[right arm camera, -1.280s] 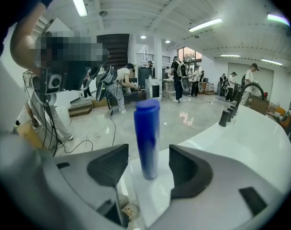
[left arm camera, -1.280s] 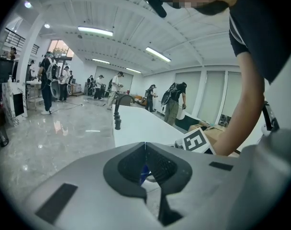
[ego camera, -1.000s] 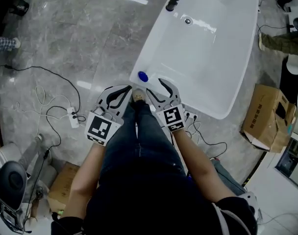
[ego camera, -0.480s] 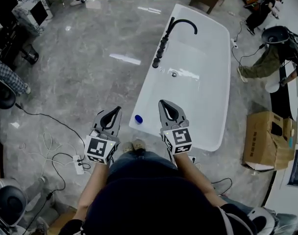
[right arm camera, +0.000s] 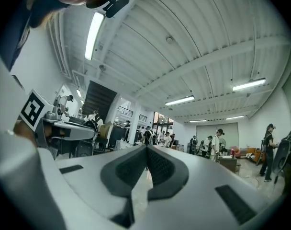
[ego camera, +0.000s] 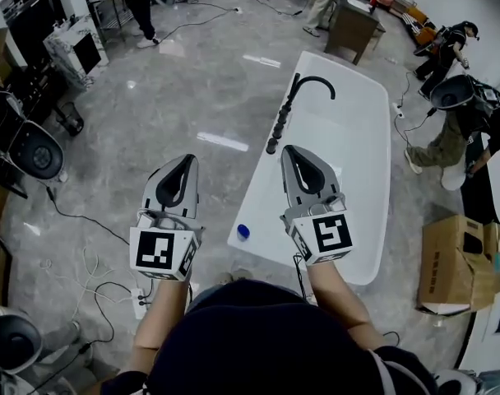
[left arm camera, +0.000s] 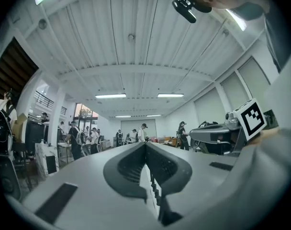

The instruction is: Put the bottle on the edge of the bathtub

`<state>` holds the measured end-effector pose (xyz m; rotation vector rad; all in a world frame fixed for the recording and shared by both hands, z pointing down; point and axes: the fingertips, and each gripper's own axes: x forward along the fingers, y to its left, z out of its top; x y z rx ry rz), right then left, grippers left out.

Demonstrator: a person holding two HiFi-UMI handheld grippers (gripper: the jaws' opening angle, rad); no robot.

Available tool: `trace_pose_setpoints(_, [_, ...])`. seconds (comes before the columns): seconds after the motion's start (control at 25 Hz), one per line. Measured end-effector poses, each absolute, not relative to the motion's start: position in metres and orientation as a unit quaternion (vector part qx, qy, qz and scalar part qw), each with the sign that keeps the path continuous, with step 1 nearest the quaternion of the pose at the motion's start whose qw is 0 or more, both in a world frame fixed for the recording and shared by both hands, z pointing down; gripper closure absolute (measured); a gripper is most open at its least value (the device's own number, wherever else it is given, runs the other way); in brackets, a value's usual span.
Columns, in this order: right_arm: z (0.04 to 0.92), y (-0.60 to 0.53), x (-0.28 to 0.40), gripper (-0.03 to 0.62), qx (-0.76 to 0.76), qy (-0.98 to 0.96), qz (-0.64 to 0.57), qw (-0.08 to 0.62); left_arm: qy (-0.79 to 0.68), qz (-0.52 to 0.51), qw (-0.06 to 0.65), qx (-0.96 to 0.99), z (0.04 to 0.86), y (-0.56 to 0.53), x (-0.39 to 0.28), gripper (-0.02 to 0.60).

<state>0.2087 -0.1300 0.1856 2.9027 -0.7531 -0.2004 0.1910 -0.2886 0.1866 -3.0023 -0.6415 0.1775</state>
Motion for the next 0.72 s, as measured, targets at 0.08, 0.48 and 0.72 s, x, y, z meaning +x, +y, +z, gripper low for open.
trace_pose_setpoints(0.08, [0.177, -0.133, 0.206, 0.566, 0.962, -0.253, -0.073, 0.071, -0.204, 0.065, 0.036, -0.976, 0.176, -0.291, 0.188, 0.557])
trace_pose_setpoints(0.48, [0.170, -0.139, 0.196, 0.566, 0.957, -0.267, -0.072, 0.087, -0.196, 0.064, 0.044, -0.978, 0.166, -0.291, 0.175, 0.557])
trace_pose_setpoints(0.72, [0.172, -0.135, 0.190, 0.566, 0.956, -0.272, -0.072, 0.084, -0.197, 0.056, 0.047, -0.978, 0.174, -0.284, 0.170, 0.557])
